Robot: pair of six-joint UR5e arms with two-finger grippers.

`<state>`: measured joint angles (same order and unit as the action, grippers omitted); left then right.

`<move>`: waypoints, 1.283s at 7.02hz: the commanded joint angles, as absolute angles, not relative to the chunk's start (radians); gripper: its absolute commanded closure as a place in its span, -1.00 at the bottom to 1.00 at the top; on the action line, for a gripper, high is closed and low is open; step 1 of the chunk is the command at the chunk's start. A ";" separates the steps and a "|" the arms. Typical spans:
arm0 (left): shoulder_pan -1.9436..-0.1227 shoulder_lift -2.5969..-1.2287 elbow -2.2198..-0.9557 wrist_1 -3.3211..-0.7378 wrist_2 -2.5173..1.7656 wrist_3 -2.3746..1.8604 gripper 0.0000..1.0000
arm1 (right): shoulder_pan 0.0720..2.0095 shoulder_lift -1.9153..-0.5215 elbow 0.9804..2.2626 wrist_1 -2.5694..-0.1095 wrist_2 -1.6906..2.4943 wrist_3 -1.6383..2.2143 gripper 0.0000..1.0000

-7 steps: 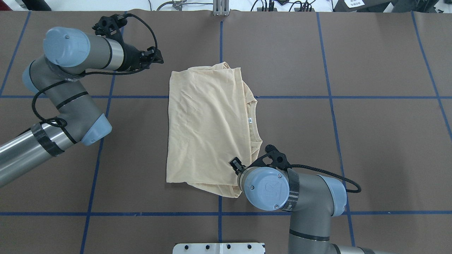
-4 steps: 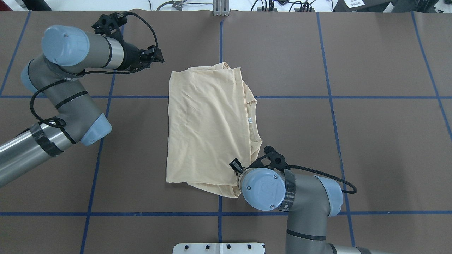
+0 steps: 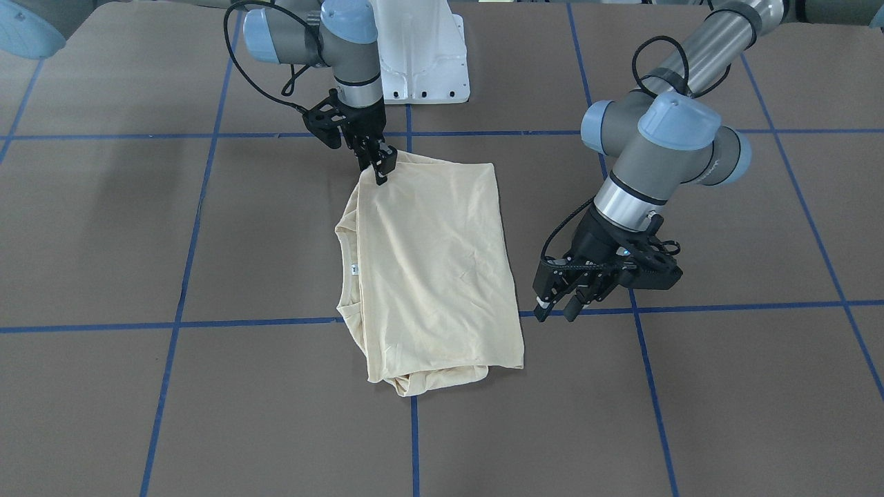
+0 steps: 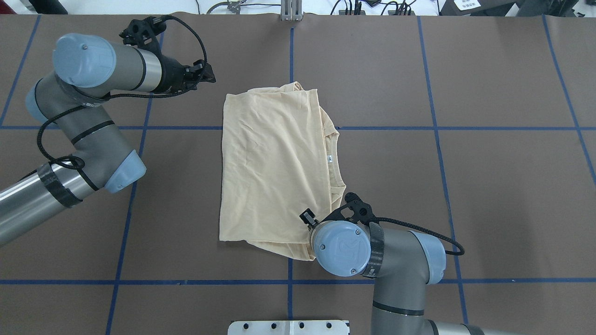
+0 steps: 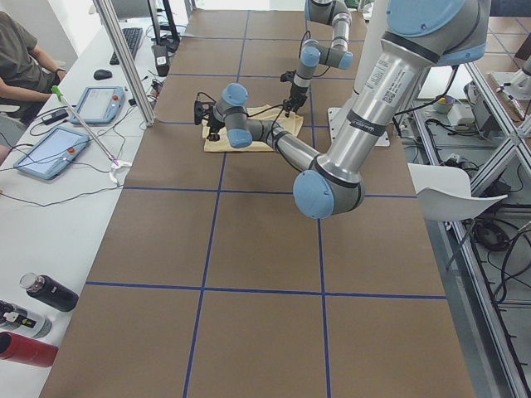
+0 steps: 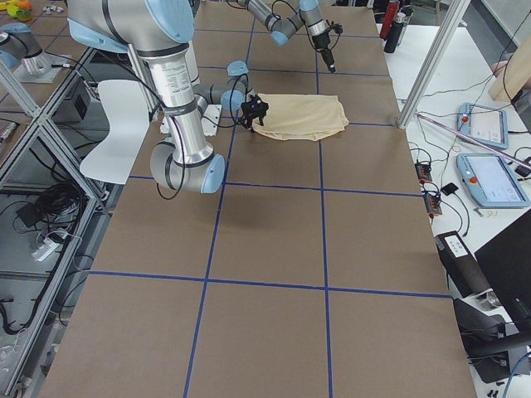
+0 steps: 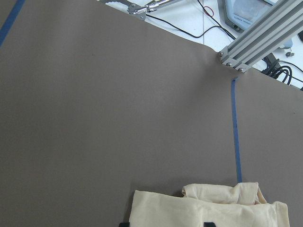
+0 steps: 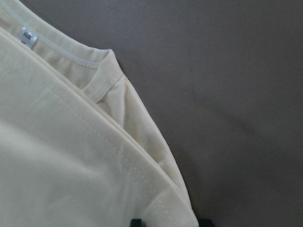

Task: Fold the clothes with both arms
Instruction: 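Move the left gripper to the near edge and grasp it beside the right gripper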

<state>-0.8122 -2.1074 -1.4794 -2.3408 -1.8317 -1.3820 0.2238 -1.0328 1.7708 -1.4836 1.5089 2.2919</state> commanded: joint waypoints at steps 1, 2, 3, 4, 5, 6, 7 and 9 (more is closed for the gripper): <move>-0.811 -2.097 -1.486 -2.341 -1.832 -1.382 -0.21 | 0.224 -1.031 1.772 -1.483 1.514 2.290 1.00; -0.810 -2.097 -1.485 -2.341 -1.832 -1.384 -0.22 | 0.224 -1.031 1.781 -1.485 1.517 2.289 1.00; -0.810 -2.095 -1.486 -2.341 -1.832 -1.385 -0.22 | 0.224 -1.034 1.787 -1.486 1.517 2.289 1.00; -0.808 -2.064 -1.521 -2.342 -1.833 -1.438 -0.22 | 0.225 -1.038 1.799 -1.496 1.517 2.289 1.00; -0.795 -1.999 -1.625 -2.342 -1.835 -1.544 -0.22 | 0.229 -1.051 1.821 -1.497 1.523 2.289 1.00; -0.743 -1.914 -1.749 -2.344 -1.822 -1.681 -0.22 | 0.230 -1.063 1.824 -1.494 1.528 2.289 1.00; -0.674 -1.849 -1.847 -2.345 -1.783 -1.815 -0.22 | 0.232 -1.066 1.830 -1.488 1.531 2.287 1.00; -0.472 -1.806 -1.891 -2.342 -1.586 -2.047 -0.23 | 0.233 -1.095 1.868 -1.485 1.545 2.287 1.00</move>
<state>-0.5902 -1.8409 -1.8595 -2.3432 -1.6952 -1.9151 0.2323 -1.0803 1.8456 -1.4866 1.5377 2.2873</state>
